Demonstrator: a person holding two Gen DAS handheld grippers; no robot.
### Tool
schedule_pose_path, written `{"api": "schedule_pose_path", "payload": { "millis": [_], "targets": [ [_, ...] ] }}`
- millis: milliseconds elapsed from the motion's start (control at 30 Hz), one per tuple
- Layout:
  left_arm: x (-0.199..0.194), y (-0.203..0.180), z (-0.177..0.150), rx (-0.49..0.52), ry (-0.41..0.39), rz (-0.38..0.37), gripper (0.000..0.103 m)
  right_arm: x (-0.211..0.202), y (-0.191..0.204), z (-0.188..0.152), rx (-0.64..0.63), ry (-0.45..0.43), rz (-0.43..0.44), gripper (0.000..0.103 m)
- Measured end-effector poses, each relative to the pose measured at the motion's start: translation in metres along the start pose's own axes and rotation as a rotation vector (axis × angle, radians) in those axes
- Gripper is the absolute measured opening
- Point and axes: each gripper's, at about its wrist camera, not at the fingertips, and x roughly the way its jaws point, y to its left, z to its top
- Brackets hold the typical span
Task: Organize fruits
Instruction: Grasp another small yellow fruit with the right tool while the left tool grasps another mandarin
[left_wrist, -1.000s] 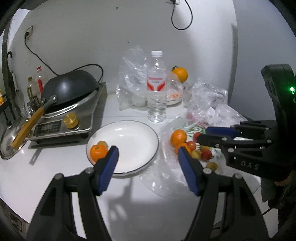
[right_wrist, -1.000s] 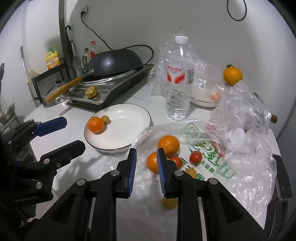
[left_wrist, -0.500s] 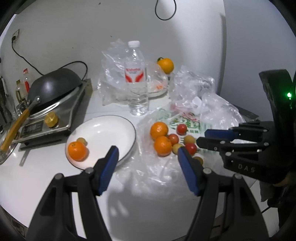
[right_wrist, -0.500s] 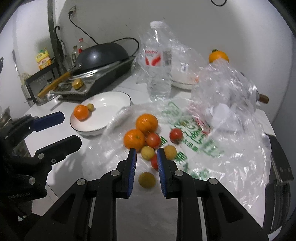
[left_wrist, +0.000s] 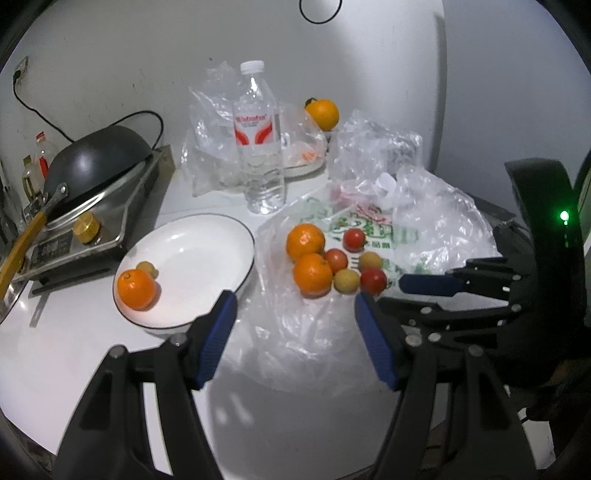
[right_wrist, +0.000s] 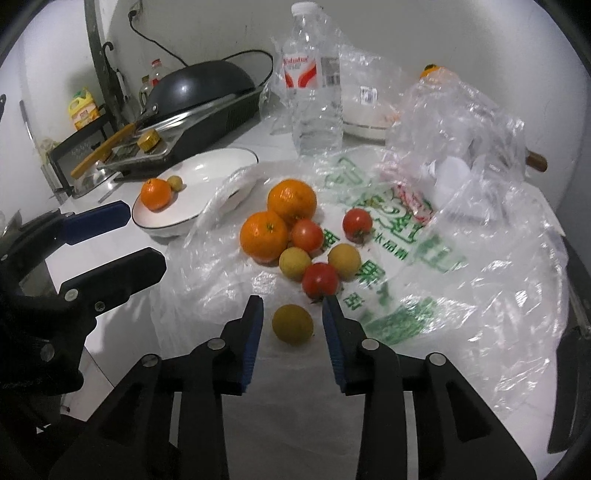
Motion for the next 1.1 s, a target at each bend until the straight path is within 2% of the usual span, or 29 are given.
{"api": "schedule_pose_path", "payload": {
  "millis": [300,367,400,767,1000,1033,1067,1100],
  "targets": [
    [0.005,-0.005,0.003,0.018,0.014,0.019,0.068,0.012,0.001,-0.003,-0.028,0.028,0.019,0.035],
    [0.007,-0.007,0.005,0.025,0.017,0.019,0.068,0.012,-0.001,-0.003,-0.036,0.031,0.020,0.028],
    [0.008,-0.008,0.005,0.028,0.019,0.018,0.068,0.012,-0.002,-0.003,-0.038,0.029,0.022,0.028],
    [0.031,-0.020,0.016,0.130,0.033,0.043,0.068,-0.014,-0.024,0.008,-0.016,-0.058,0.004,0.028],
    [0.058,-0.027,0.020,0.185,0.083,0.012,0.067,-0.014,-0.046,0.013,0.022,-0.079,-0.020,0.028],
    [0.061,-0.027,0.021,0.184,0.090,0.009,0.065,-0.014,-0.049,0.013,0.026,-0.081,-0.020,0.028],
    [0.065,-0.027,0.021,0.188,0.099,0.008,0.057,-0.013,-0.051,0.013,0.031,-0.081,-0.020,0.028],
    [0.070,-0.027,0.021,0.195,0.113,0.006,0.054,-0.011,-0.054,0.013,0.037,-0.082,-0.019,0.028]
  ]
}}
